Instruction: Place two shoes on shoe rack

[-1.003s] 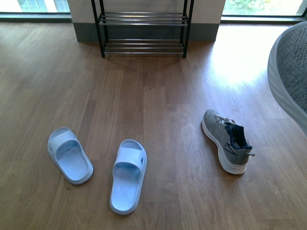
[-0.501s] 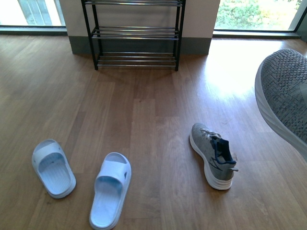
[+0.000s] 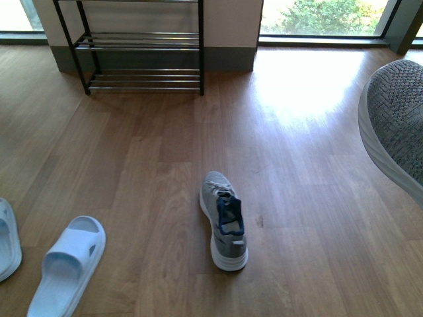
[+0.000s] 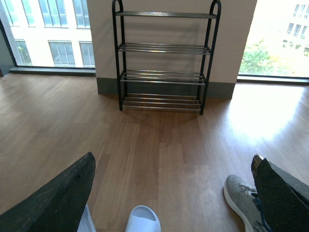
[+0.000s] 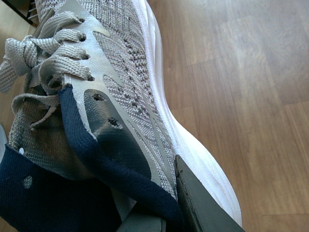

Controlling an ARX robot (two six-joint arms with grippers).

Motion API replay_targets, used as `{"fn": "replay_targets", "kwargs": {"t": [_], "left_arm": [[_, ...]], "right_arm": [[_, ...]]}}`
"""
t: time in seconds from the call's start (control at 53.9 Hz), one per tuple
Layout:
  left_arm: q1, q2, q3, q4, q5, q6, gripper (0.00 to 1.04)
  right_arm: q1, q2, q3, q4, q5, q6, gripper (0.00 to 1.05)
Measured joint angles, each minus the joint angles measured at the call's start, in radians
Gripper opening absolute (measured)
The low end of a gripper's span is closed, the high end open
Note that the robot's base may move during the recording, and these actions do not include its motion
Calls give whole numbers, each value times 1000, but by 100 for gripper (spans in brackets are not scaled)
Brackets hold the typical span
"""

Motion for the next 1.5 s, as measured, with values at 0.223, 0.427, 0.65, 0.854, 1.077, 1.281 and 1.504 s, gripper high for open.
{"fn": "replay_targets", "kwargs": {"t": [0.223, 0.427, 0.65, 0.854, 1.077, 1.281, 1.504], "left_arm": [[0, 0, 0, 0, 0, 0, 95], [0, 0, 0, 0, 3, 0, 95], [0, 0, 0, 1, 2, 0, 95], [0, 0, 0, 1, 2, 0, 95], [-83, 421, 117, -38, -244, -197, 95], [-117, 911, 215, 275, -155, -171, 95], [-259, 1447, 417, 455, -185, -188, 95]], "right_arm": [[0, 0, 0, 0, 1, 1, 1], [-5, 2, 1, 2, 14, 2, 1], [-4, 0, 1, 2, 0, 2, 1], [-4, 0, 1, 2, 1, 2, 1], [-4, 0, 1, 2, 1, 2, 1], [-4, 0, 1, 2, 1, 2, 1], [-4, 0, 1, 2, 1, 2, 1]]}}
